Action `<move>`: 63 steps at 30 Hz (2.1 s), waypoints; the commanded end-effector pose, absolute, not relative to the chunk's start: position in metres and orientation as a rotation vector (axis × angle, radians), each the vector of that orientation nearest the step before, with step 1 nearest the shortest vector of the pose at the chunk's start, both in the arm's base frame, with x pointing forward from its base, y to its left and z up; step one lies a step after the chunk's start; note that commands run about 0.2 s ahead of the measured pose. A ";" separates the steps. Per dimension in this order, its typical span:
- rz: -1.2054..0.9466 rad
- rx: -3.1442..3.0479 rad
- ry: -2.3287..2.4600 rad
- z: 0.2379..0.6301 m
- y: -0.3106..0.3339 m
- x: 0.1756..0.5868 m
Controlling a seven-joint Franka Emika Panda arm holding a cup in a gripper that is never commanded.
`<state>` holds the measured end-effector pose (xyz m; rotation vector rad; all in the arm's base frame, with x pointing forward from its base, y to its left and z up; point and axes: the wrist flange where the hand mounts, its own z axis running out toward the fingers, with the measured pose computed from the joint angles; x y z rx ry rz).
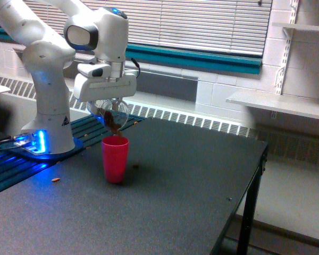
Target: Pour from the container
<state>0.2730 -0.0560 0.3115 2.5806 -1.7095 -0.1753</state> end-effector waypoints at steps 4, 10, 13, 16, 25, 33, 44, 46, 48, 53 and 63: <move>-0.260 2.543 -1.680 0.291 -0.056 0.260; -0.277 2.539 -1.666 0.290 -0.060 0.257; -0.270 2.538 -1.674 0.292 -0.063 0.256; -0.252 2.529 -1.668 0.293 -0.063 0.256; -0.264 2.518 -1.640 0.292 -0.063 0.254; -0.263 2.513 -1.635 0.290 -0.065 0.254; -0.265 2.515 -1.631 0.289 -0.065 0.258; -0.264 2.517 -1.632 0.289 -0.065 0.259; -0.262 2.516 -1.632 0.289 -0.065 0.260; -0.259 2.519 -1.630 0.289 -0.065 0.262; -0.249 2.529 -1.630 0.289 -0.064 0.265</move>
